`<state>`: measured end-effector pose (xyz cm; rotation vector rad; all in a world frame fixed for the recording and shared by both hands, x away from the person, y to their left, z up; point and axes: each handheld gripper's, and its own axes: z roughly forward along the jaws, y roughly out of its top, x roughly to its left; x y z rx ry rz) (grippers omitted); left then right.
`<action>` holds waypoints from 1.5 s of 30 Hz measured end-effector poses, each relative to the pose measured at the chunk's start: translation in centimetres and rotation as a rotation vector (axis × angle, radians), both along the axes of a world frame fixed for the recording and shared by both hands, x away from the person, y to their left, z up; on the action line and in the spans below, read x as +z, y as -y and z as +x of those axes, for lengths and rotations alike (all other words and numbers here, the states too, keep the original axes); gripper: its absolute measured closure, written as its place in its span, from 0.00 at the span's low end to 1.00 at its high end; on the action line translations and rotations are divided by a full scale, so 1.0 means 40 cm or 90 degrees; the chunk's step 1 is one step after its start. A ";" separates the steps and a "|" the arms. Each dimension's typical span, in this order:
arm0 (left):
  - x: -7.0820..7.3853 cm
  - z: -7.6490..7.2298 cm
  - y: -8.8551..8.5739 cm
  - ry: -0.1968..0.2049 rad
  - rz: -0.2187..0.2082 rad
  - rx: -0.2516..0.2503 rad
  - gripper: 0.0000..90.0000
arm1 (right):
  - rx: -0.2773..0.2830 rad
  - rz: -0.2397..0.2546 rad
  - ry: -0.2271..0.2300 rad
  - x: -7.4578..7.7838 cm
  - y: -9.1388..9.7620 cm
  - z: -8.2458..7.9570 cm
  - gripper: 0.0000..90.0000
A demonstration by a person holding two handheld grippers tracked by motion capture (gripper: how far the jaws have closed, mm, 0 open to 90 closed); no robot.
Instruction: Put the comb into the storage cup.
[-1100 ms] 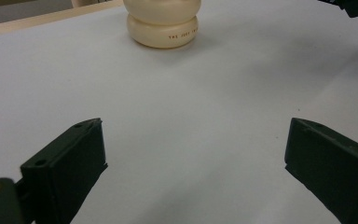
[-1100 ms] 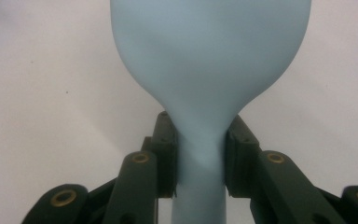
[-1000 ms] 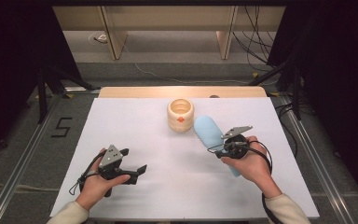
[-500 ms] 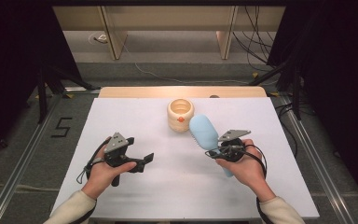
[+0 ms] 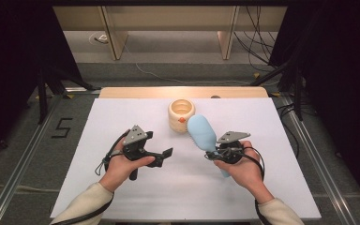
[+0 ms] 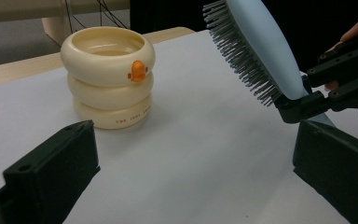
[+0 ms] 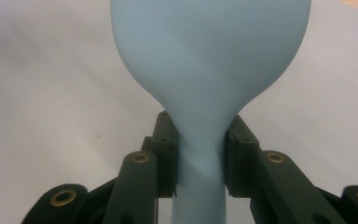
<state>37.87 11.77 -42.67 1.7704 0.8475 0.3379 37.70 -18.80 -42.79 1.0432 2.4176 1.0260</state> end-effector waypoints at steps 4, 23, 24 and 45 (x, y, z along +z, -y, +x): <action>0.000 0.005 0.009 -0.001 -0.001 -0.001 0.00 | -0.004 0.028 -0.004 -0.002 -0.001 0.000 0.78; 0.043 0.043 0.131 0.010 -0.026 -0.028 0.02 | -0.001 0.057 0.015 -0.003 -0.012 -0.006 0.78; 0.042 0.046 0.137 0.009 -0.031 -0.024 0.02 | -0.001 0.058 0.016 -0.003 -0.012 -0.006 0.78; 0.049 0.073 0.160 -0.002 -0.067 -0.022 0.07 | -0.011 0.067 0.038 -0.007 -0.030 -0.014 0.78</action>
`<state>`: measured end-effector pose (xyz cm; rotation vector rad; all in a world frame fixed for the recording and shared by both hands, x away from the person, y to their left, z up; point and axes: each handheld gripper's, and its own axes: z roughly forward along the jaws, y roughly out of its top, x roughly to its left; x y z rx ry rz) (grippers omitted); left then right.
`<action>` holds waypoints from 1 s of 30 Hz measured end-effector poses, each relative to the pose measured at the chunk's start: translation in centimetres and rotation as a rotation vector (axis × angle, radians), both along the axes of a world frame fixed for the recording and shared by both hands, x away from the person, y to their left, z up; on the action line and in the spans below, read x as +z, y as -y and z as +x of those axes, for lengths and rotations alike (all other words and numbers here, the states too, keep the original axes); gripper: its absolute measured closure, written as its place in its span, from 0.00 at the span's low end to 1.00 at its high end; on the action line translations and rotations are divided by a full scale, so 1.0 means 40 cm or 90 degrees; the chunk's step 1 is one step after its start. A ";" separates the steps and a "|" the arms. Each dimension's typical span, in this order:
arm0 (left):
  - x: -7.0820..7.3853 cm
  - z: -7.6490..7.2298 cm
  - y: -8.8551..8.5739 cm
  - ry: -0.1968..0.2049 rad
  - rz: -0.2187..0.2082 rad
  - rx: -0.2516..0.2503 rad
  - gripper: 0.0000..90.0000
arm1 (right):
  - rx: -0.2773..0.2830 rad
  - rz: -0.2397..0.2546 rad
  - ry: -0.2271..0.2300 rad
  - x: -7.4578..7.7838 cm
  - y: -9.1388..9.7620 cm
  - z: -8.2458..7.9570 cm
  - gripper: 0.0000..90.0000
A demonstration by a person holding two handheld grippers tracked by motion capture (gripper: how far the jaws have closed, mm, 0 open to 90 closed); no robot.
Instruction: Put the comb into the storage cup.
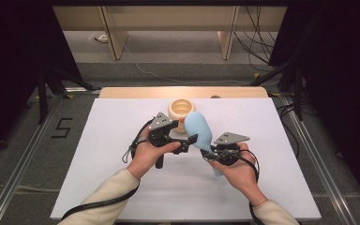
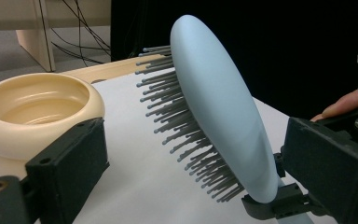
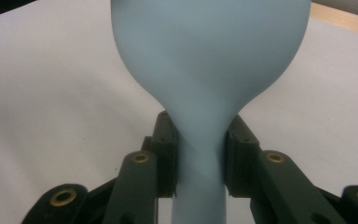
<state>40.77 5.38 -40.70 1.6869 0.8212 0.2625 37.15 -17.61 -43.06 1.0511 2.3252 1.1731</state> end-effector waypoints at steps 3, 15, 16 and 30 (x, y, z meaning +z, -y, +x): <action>0.000 0.003 -0.001 -0.001 -0.001 0.001 0.08 | 0.000 0.001 0.004 0.002 -0.004 -0.003 0.78; 0.001 0.009 0.010 -0.012 -0.037 0.004 0.09 | -0.010 0.003 0.015 -0.001 -0.016 -0.008 0.78; 0.001 0.009 0.012 -0.012 -0.039 0.004 0.10 | -0.011 0.003 0.014 -0.002 -0.018 -0.009 0.78; -0.003 0.017 0.017 -0.039 -0.073 0.016 0.17 | -0.002 0.003 0.017 -0.011 -0.039 -0.018 0.78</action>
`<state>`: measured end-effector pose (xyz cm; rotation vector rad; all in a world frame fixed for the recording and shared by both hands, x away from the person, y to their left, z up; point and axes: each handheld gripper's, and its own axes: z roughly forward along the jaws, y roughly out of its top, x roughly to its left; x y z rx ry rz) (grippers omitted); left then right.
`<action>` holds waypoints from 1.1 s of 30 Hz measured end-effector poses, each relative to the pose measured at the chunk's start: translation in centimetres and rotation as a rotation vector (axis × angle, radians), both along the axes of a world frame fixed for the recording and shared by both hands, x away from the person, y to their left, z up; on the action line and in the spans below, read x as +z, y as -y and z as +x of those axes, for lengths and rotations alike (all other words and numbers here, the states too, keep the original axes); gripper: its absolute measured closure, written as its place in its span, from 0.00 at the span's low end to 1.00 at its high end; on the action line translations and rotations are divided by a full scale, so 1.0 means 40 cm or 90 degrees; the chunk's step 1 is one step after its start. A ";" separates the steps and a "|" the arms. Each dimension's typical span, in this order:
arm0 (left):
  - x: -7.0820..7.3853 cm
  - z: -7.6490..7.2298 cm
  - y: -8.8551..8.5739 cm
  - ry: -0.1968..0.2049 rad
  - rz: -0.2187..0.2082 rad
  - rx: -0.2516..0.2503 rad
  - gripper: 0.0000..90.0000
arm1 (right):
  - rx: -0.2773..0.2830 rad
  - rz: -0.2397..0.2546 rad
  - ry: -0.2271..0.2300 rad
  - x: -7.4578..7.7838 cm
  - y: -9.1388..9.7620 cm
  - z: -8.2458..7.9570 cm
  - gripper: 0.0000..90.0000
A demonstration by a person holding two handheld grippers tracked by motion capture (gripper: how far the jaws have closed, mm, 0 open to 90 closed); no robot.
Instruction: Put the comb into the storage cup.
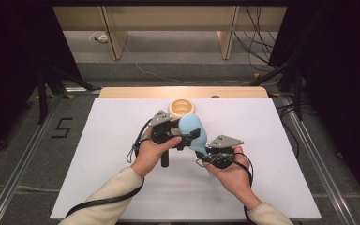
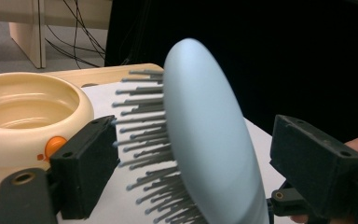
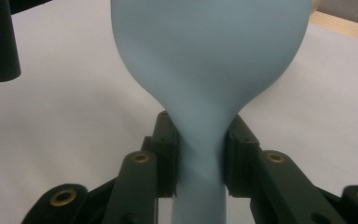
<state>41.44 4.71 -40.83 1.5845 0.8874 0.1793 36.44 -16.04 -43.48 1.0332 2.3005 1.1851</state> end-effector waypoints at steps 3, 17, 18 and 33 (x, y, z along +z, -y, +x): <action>-0.002 0.001 0.000 -0.003 -0.005 -0.002 0.18 | -0.002 0.000 0.001 -0.001 -0.001 0.000 0.78; -0.004 -0.002 0.002 -0.020 -0.030 0.001 0.34 | -0.015 0.005 0.017 0.000 0.000 -0.001 0.78; -0.004 -0.002 0.002 -0.020 -0.030 0.001 0.35 | -0.016 0.005 0.019 -0.001 0.000 -0.001 0.78; -0.005 -0.001 -0.007 -0.026 -0.107 -0.036 0.52 | -0.015 0.009 0.017 -0.008 0.003 0.003 0.78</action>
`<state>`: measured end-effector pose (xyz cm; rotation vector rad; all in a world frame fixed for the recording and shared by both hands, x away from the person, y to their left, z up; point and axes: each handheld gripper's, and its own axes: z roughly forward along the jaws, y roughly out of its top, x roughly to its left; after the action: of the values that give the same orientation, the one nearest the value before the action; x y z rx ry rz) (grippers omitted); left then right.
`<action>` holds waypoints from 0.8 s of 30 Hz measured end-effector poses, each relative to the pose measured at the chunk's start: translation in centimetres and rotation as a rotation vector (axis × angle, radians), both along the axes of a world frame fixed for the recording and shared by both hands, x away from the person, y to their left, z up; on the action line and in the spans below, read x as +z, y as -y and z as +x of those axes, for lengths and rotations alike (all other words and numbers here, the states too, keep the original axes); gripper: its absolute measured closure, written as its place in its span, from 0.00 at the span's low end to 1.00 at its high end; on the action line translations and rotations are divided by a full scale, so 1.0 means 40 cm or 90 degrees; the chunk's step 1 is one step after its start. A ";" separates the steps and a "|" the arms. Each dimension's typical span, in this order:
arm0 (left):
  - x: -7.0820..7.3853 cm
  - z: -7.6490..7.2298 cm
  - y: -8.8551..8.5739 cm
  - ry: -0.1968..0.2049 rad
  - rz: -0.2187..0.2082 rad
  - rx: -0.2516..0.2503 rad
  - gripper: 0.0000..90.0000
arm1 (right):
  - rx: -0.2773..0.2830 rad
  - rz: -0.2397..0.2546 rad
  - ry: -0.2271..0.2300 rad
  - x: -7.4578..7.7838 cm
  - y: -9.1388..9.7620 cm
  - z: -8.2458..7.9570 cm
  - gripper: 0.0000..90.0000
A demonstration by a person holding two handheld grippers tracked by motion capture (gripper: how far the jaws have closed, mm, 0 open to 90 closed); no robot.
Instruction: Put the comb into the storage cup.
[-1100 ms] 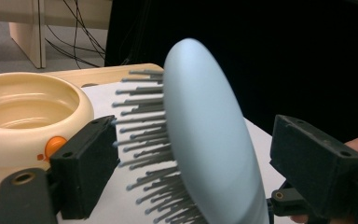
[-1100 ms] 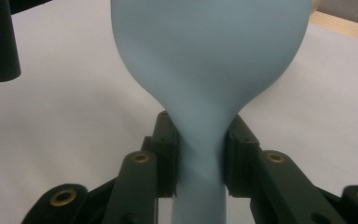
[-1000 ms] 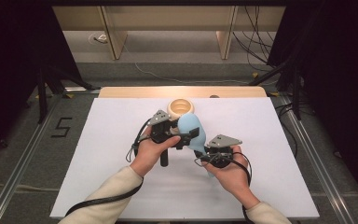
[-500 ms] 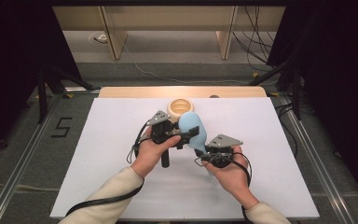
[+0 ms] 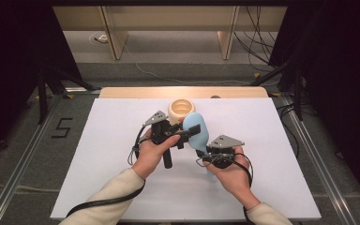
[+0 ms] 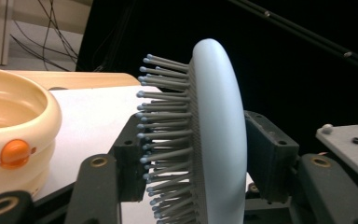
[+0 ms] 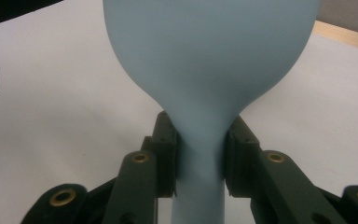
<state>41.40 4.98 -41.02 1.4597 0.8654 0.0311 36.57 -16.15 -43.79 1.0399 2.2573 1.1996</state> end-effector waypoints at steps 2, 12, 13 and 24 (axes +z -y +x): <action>0.002 -0.003 0.001 0.005 0.003 -0.003 0.53 | 0.000 -0.001 0.000 -0.002 0.000 0.001 0.78; 0.019 -0.020 0.006 0.047 0.021 -0.020 0.55 | 0.004 -0.004 0.012 0.001 -0.003 -0.001 0.78; 0.021 -0.022 0.006 0.051 0.018 -0.019 0.55 | 0.004 -0.004 0.012 0.001 -0.003 -0.001 0.78; 0.037 -0.031 0.003 0.085 0.029 -0.019 0.57 | 0.015 0.004 0.043 0.011 -0.003 -0.003 0.74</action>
<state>40.15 4.84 -39.55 1.4950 0.7384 0.1248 36.45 -16.01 -43.36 0.9629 2.2211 1.2340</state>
